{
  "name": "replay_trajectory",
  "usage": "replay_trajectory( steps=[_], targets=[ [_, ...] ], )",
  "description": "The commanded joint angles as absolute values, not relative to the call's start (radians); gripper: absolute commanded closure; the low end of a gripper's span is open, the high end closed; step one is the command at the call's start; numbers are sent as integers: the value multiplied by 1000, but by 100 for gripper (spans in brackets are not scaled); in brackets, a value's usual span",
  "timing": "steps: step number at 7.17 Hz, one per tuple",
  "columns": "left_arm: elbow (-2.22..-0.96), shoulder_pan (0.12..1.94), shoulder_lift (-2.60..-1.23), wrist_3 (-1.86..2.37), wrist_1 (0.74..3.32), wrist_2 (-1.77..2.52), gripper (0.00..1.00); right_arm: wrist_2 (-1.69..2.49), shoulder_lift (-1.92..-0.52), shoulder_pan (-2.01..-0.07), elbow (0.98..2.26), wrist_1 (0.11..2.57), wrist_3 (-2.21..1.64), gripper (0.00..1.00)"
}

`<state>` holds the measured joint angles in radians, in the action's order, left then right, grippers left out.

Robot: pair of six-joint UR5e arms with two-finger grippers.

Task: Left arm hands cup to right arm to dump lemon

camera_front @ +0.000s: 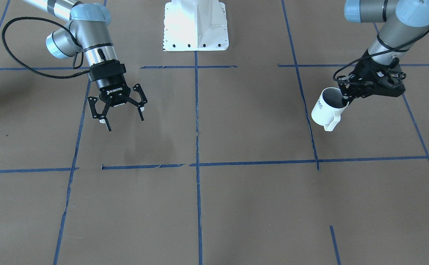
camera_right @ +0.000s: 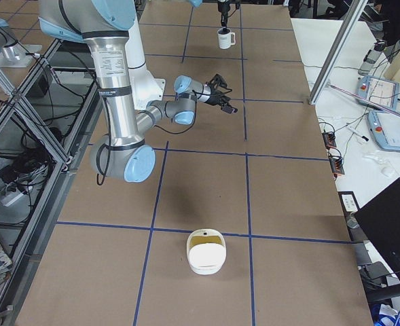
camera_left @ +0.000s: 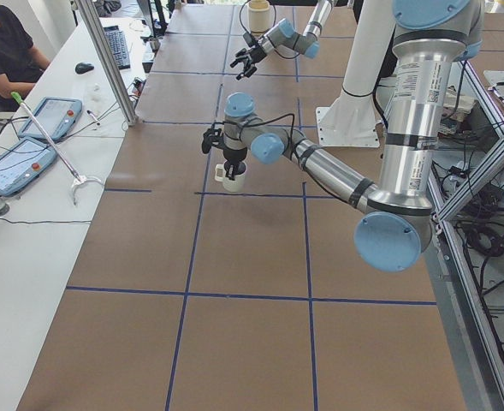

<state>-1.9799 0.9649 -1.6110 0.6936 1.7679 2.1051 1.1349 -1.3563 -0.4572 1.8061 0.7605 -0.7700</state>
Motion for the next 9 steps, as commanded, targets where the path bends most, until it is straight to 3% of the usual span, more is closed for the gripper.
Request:
replay_trajectory(
  steps=[1,4,8,9],
  targets=[
    [-1875,1052,-1551,612,1856,2165,100,1315,-1381,-561,1946,1002,-770,0],
    [-1769,1091,-1523,569,1902,2279,99,1722,-1497,-778,2034,1038,-770,0],
    [-1764,1098,-1439,577,1905,2361,91,2011,-1606,-978,2042,1065,-769,0],
    [-1761,1098,-1439,577,1905,2361,82,2058,-1612,-1017,2043,1065,-769,0]
  ],
)
